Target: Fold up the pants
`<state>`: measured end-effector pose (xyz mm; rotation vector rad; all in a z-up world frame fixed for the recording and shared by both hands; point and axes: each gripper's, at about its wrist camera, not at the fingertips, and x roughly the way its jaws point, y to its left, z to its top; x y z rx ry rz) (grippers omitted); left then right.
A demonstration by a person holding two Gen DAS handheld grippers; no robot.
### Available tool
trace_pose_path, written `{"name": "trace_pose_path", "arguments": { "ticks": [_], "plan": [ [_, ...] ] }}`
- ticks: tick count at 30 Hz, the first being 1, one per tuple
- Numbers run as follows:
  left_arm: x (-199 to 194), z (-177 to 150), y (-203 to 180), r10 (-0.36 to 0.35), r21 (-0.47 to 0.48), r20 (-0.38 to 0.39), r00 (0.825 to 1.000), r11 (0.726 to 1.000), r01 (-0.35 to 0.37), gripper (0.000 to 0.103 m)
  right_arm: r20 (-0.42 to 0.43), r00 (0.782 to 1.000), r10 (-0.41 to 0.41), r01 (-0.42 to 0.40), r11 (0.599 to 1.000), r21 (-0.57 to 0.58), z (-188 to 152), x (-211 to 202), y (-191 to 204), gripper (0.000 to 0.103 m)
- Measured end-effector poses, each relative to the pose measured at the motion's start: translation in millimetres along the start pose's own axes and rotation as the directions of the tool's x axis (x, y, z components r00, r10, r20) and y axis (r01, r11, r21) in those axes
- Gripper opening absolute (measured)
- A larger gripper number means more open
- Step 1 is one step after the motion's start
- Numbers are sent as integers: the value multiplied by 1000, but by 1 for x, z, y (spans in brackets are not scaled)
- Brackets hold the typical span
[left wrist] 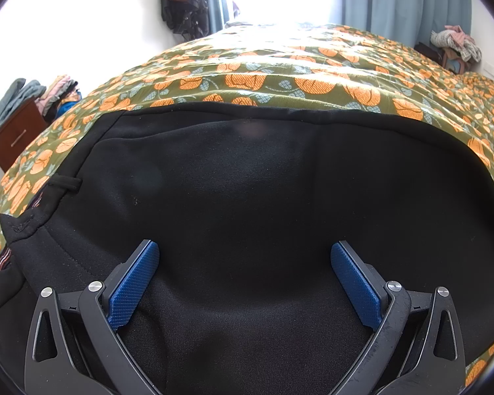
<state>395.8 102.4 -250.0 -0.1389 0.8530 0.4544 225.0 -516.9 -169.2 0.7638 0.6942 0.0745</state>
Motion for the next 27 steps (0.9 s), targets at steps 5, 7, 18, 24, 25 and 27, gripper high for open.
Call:
{"name": "trace_pose_path", "arguments": {
  "ticks": [5, 7, 18, 24, 25, 27],
  "plan": [
    [0, 0, 0, 0, 0, 0, 1000, 1000, 0, 102, -7, 1000, 2, -2, 1000, -4, 0, 1, 0, 8],
    [0, 0, 0, 0, 0, 0, 1000, 1000, 0, 102, -10, 1000, 2, -2, 1000, -5, -1, 1, 0, 8],
    [0, 0, 0, 0, 0, 0, 1000, 1000, 0, 102, -18, 1000, 4, -4, 1000, -12, -1, 2, 1, 8],
    [0, 0, 0, 0, 0, 0, 1000, 1000, 0, 102, -27, 1000, 5, -6, 1000, -8, -2, 4, -2, 8],
    [0, 0, 0, 0, 0, 0, 1000, 1000, 0, 102, -29, 1000, 6, -6, 1000, -8, -2, 4, -2, 8],
    [0, 0, 0, 0, 0, 0, 1000, 1000, 0, 102, -30, 1000, 6, -6, 1000, -7, -3, 4, -2, 8]
  ]
}}
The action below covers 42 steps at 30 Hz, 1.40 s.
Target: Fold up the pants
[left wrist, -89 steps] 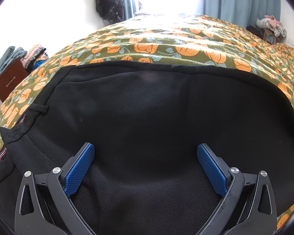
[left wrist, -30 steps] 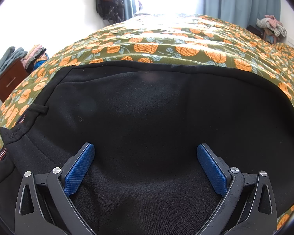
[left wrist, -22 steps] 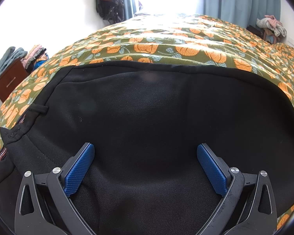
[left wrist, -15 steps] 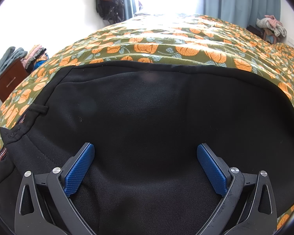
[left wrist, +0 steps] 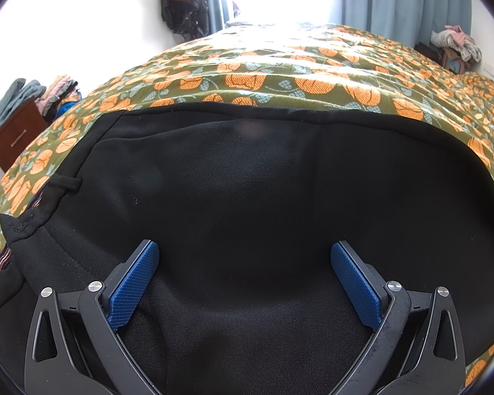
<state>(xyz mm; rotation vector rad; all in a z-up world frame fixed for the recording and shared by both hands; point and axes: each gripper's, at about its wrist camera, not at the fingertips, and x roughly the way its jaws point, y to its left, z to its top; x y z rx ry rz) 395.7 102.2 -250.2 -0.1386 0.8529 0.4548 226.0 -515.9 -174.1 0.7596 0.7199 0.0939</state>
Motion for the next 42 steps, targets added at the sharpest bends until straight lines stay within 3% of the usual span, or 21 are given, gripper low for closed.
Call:
{"name": "trace_pose_path", "arguments": {
  "ticks": [15, 22, 23, 25, 26, 28, 31, 33, 35, 38, 40, 42],
  "plan": [
    [0, 0, 0, 3, 2, -5, 1000, 1000, -3, 102, 9, 1000, 7, -7, 1000, -10, 2, -6, 5, 8],
    [-19, 13, -8, 81, 31, -104, 991, 996, -78, 102, 26, 999, 20, -18, 999, -48, 7, -23, 17, 8],
    [-31, 14, -9, 49, 14, -101, 994, 999, -48, 102, 30, 999, 24, -22, 998, -52, 8, -27, 18, 8],
    [-53, 16, -12, -109, -45, -87, 990, 993, 106, 102, 42, 999, 30, -27, 998, -58, 10, -36, 21, 8],
    [-61, 20, -16, -205, -77, -95, 974, 977, 198, 102, 47, 998, 33, -30, 998, -62, 11, -40, 22, 8],
    [-63, 30, -30, -374, -131, -145, 916, 925, 357, 102, 52, 998, 39, -35, 996, -77, 11, -49, 25, 8],
    [-42, 45, -66, -562, -210, -257, 786, 827, 522, 102, 42, 998, 49, -45, 994, -102, 9, -56, 31, 8],
    [-21, 51, -92, -597, -228, -334, 729, 802, 552, 102, 40, 998, 56, -51, 991, -121, 8, -63, 35, 8],
    [-1, 55, -112, -579, -222, -404, 708, 813, 538, 102, 45, 996, 70, -64, 989, -136, 6, -73, 40, 8],
    [12, 60, -122, -548, -232, -409, 729, 836, 498, 101, 63, 992, 108, -96, 980, -172, 3, -92, 49, 8],
    [12, 63, -119, -559, -262, -393, 730, 829, 494, 99, 73, 987, 144, -125, 968, -216, 2, -108, 58, 8],
    [10, 66, -112, -575, -297, -370, 729, 817, 494, 80, 69, 981, 182, -158, 952, -262, -1, -122, 67, 8]
  ]
}}
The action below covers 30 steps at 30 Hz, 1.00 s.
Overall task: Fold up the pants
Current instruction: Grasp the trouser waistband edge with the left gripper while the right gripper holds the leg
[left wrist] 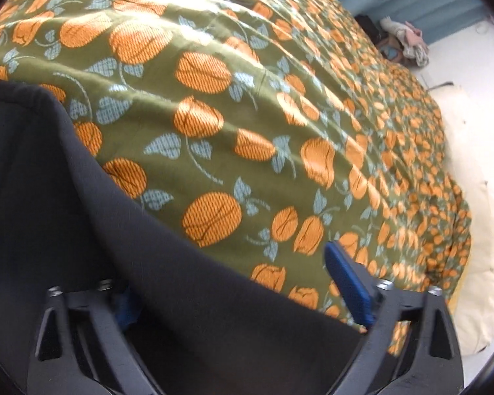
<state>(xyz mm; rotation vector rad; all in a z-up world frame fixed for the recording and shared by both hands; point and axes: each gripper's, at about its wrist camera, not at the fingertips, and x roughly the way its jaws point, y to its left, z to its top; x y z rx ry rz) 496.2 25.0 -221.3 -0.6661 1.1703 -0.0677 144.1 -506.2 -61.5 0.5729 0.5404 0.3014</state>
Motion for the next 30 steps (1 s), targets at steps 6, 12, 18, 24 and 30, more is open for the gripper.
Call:
{"name": "trace_pose_path", "arguments": {
  "ticks": [6, 12, 18, 24, 30],
  "plan": [
    [-17, 2, 39, -44, -98, 19, 999, 994, 46, 6, -44, 997, 64, -67, 994, -82, -7, -21, 15, 8],
    [-78, -24, 34, -91, -18, 149, 985, 995, 94, 4, -96, 995, -30, 31, 999, 13, -24, -16, -29, 8],
    [-202, -62, -1, -155, 110, 388, 908, 987, 121, 4, -148, 986, -76, 87, 994, 72, -19, 12, -75, 8],
    [-219, -201, 22, -63, 174, 336, 940, 985, 3, 4, -154, 984, -89, 90, 996, 0, 28, 9, -95, 8],
    [-130, -288, 38, 85, 229, 90, 992, 968, -104, 4, -412, 844, -343, 378, 926, 3, -32, 16, -179, 8]
  ]
}}
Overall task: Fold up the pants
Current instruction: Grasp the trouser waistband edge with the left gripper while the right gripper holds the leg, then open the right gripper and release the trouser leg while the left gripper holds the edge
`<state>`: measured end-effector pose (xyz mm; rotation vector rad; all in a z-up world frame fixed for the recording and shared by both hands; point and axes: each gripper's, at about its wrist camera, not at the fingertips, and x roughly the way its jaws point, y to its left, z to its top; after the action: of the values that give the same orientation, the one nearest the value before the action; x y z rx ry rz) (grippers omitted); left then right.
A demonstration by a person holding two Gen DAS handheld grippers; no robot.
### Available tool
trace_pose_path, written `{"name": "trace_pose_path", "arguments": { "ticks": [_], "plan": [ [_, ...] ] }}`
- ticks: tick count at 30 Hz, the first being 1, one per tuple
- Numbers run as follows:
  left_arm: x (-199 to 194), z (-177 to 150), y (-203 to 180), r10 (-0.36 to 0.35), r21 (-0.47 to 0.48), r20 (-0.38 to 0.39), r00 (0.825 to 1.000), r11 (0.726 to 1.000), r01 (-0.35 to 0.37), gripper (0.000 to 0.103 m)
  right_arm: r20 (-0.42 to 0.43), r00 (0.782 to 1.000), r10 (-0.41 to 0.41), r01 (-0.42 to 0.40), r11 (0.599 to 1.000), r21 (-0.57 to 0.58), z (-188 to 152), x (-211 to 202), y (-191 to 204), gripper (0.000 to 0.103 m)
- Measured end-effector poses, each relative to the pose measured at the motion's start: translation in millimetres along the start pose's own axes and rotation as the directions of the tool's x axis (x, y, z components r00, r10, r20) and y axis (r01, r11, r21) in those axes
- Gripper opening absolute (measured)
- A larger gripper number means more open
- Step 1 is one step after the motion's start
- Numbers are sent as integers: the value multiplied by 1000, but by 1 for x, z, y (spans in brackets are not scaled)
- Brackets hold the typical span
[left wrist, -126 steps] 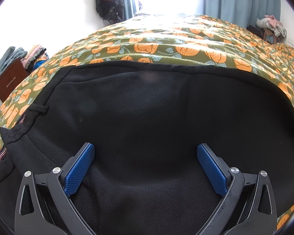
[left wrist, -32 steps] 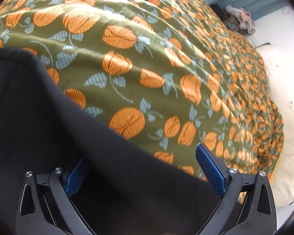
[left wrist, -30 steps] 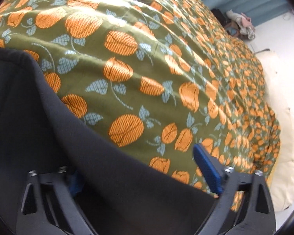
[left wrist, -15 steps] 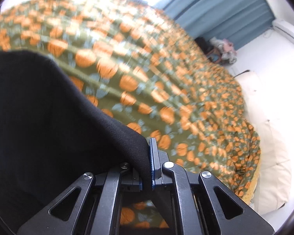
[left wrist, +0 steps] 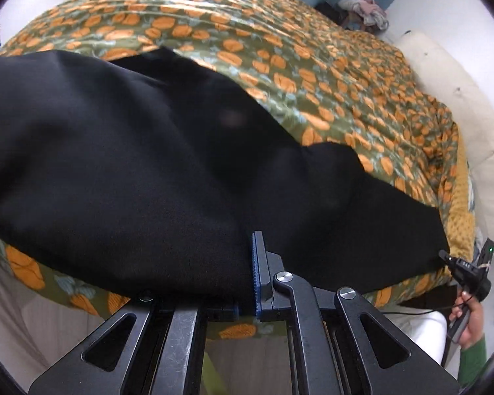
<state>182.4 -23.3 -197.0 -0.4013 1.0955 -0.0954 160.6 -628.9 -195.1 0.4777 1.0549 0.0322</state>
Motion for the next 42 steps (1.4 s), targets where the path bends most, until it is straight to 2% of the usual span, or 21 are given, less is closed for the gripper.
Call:
{"name": "trace_pose_path", "arguments": {
  "ticks": [2, 5, 11, 13, 17, 18, 20, 21, 30, 42],
  "plan": [
    [1, 3, -5, 6, 26, 4, 1000, 1000, -6, 4, -8, 999, -40, 40, 999, 24, -12, 2, -12, 8],
    [1, 8, -3, 6, 30, -3, 1000, 1000, -6, 5, 32, 998, -52, 50, 997, 55, -20, -10, -20, 8],
    [-2, -7, -4, 18, 42, -23, 1000, 999, -17, 5, 74, 994, -82, 72, 990, 125, -35, -32, -28, 7],
    [-2, -10, -1, 14, 34, -27, 1000, 999, -13, 5, 77, 995, -67, 57, 990, 127, -39, -34, -29, 7],
    [-1, -10, -2, 11, 31, -32, 999, 999, -10, 5, 99, 995, 35, -46, 992, 113, -38, -32, -26, 11],
    [-2, -11, -2, 12, 32, -33, 999, 999, -11, 5, 103, 993, 58, -69, 991, 112, -37, -31, -24, 16],
    [-3, -11, -2, 14, 32, -36, 999, 999, -13, 6, 109, 991, 76, -89, 989, 121, -36, -29, -23, 63],
    [-3, -12, -1, 13, 31, -36, 999, 999, -12, 6, 123, 989, 86, -101, 987, 127, -36, -30, -23, 68],
    [-1, -12, 0, 18, 26, -41, 999, 1000, -16, 6, 203, 972, 117, -147, 979, 140, -47, -50, -26, 68],
    [0, -12, 1, 17, 22, -45, 999, 1000, -16, 6, 226, 967, 120, -153, 979, 134, -53, -57, -29, 68]
  ]
}}
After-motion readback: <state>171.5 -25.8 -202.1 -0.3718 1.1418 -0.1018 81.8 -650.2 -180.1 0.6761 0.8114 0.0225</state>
